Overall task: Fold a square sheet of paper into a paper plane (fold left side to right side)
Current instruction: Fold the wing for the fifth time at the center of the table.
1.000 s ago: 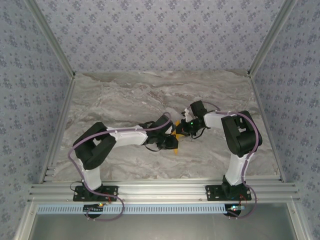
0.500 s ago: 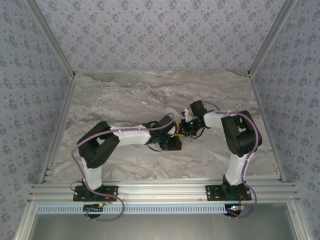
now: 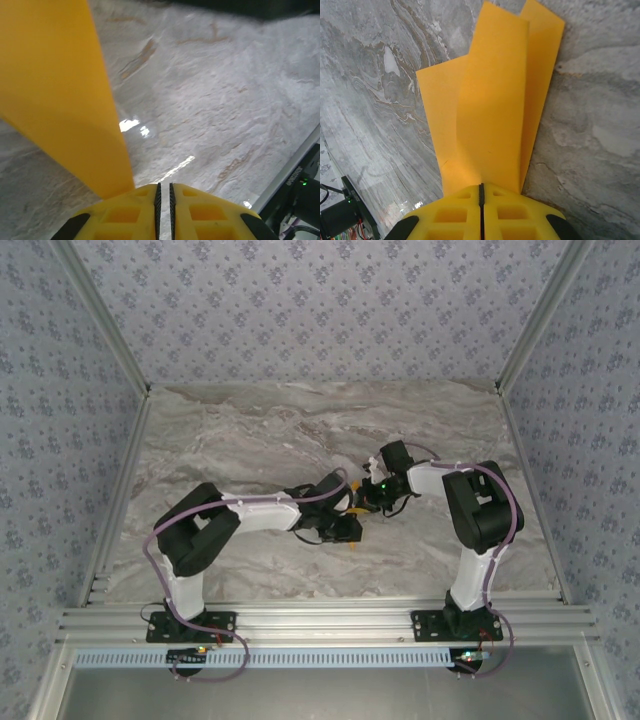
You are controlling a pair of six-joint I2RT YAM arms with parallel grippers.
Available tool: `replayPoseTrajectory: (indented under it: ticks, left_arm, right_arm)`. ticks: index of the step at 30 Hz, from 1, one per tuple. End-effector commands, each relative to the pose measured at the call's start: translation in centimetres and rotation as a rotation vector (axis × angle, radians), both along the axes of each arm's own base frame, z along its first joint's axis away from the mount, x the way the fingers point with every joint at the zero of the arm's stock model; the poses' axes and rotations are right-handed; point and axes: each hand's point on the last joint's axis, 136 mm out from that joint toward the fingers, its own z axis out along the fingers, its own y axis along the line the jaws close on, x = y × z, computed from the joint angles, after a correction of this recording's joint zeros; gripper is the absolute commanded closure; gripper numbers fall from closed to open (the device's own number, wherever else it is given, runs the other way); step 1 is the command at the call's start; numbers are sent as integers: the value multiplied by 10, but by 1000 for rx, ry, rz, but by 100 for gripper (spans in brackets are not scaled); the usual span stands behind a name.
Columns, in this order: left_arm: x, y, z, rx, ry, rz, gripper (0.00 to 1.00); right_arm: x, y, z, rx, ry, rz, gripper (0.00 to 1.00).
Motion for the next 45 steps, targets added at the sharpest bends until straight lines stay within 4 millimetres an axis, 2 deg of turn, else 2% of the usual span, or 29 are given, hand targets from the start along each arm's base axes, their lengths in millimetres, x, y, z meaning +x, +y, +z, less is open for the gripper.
replayPoseTrajectory:
  ticks: [1, 12, 26, 35, 40, 45]
  left_arm:
    - [-12, 7, -9, 14, 19, 2, 87]
    - [-21, 16, -19, 58, 35, -3, 88]
    - [-54, 16, -23, 106, 39, -67, 88]
    - [-67, 19, -21, 104, 33, -66, 88]
    - [-62, 13, -7, 59, 12, -61, 89]
    - [-51, 3, 24, -9, -33, -72, 89]
  right_arm:
    - [-23, -24, -40, -147, 130, -32, 91]
    - [-25, -27, -44, -166, 152, -37, 91]
    - [-26, -28, -47, -181, 167, -34, 91]
    - [-26, -28, -49, -182, 176, -34, 91]
    - [-26, -28, -48, -179, 175, -34, 91]
    - [-25, -28, -46, -181, 168, -30, 91]
